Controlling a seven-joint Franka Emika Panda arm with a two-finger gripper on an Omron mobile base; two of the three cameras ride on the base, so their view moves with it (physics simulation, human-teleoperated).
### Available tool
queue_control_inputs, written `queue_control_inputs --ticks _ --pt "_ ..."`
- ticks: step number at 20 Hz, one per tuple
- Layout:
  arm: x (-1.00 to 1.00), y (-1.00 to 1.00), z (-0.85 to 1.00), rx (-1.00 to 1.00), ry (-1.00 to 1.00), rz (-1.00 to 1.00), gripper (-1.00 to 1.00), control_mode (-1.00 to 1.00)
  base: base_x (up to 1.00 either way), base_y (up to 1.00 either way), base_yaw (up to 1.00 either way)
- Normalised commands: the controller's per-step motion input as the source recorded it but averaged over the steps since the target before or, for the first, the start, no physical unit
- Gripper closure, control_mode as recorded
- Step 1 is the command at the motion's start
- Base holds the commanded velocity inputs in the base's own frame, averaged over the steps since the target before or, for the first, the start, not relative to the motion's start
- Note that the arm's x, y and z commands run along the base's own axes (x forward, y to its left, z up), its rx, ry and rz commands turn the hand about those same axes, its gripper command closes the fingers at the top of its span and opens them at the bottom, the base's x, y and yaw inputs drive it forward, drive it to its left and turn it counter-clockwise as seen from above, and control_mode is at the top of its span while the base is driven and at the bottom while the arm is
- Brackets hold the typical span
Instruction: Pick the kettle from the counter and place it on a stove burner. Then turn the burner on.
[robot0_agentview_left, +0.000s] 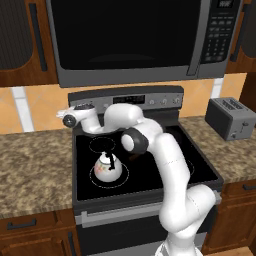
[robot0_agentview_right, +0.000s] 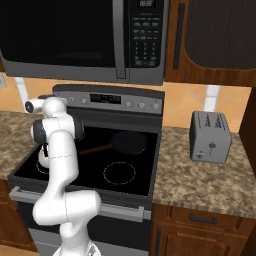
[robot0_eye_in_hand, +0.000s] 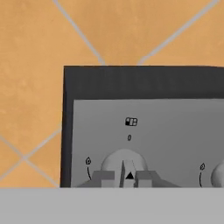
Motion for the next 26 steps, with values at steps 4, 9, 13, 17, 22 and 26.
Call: queue_control_inputs --ticks 4,9,13,17,22,26 --pt "0.07 -0.01 -0.02 -0.02 0.0 0.04 1.0 -1.0 0.0 0.0 0.0" --pt "0.0 -0.06 -0.13 0.0 -0.02 0.04 1.0 -1.0 0.0 0.0 0.0" --pt "0.01 0.03 -0.15 -0.08 -0.03 -0.02 1.0 -1.0 0.0 0.0 0.0" --pt "0.08 0.21 -0.01 -0.18 0.0 -0.05 1.0 -1.0 0.0 0.0 0.0" --pt "0.0 0.01 -0.09 -0.08 0.0 0.0 1.0 -1.0 0.0 0.0 0.0" --pt "0.0 0.0 -0.12 -0.03 -0.02 0.0 1.0 -1.0 0.0 0.0 0.0"
